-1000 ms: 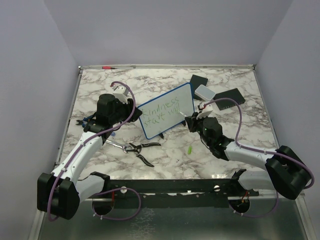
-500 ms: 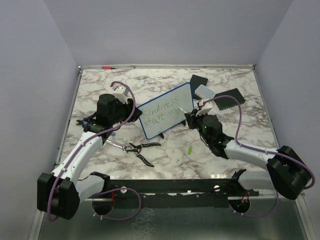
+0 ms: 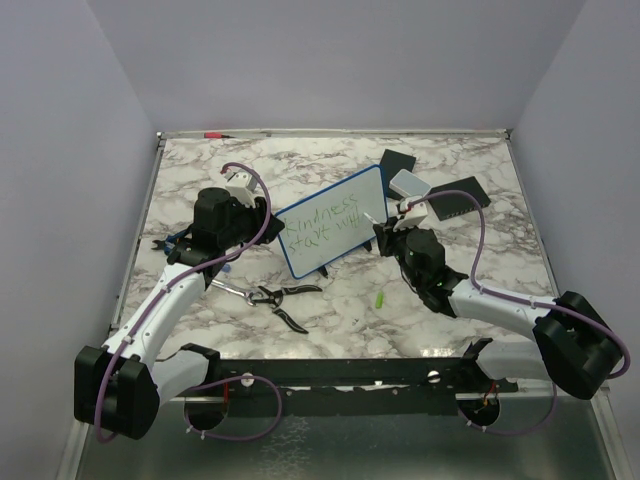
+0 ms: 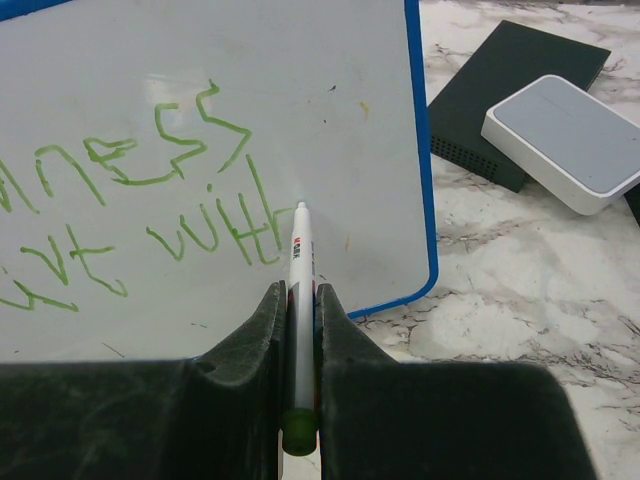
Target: Write a sentence on the whiteboard
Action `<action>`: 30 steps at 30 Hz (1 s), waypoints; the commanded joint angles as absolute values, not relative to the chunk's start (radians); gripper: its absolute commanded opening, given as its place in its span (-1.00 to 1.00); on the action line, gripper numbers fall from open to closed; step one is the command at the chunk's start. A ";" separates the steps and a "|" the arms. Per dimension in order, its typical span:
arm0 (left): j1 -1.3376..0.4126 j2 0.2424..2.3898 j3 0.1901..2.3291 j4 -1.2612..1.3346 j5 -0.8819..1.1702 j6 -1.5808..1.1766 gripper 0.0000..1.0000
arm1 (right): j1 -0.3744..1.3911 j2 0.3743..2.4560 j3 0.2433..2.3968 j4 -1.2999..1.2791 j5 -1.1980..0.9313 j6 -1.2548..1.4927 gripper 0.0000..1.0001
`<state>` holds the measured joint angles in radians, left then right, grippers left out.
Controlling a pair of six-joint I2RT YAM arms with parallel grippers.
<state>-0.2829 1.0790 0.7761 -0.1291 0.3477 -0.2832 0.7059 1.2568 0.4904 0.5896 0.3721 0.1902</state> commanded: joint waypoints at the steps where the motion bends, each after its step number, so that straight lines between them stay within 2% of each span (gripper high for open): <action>1: -0.278 1.058 0.764 -0.121 0.362 -0.271 -0.26 | 0.709 1.269 0.506 0.593 0.395 0.197 -0.99; 22: -0.278 1.060 0.766 -0.120 0.363 -0.269 -0.26 | 0.708 1.290 0.442 0.579 0.358 0.254 -0.99; 30: -0.278 1.060 0.765 -0.121 0.362 -0.268 -0.27 | 0.708 1.181 0.454 0.541 0.426 0.261 -0.99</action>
<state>-0.2829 1.0790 0.7761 -0.1291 0.3477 -0.2829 0.7063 1.2415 0.4519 0.5705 0.3748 0.2440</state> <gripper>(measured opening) 0.367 0.105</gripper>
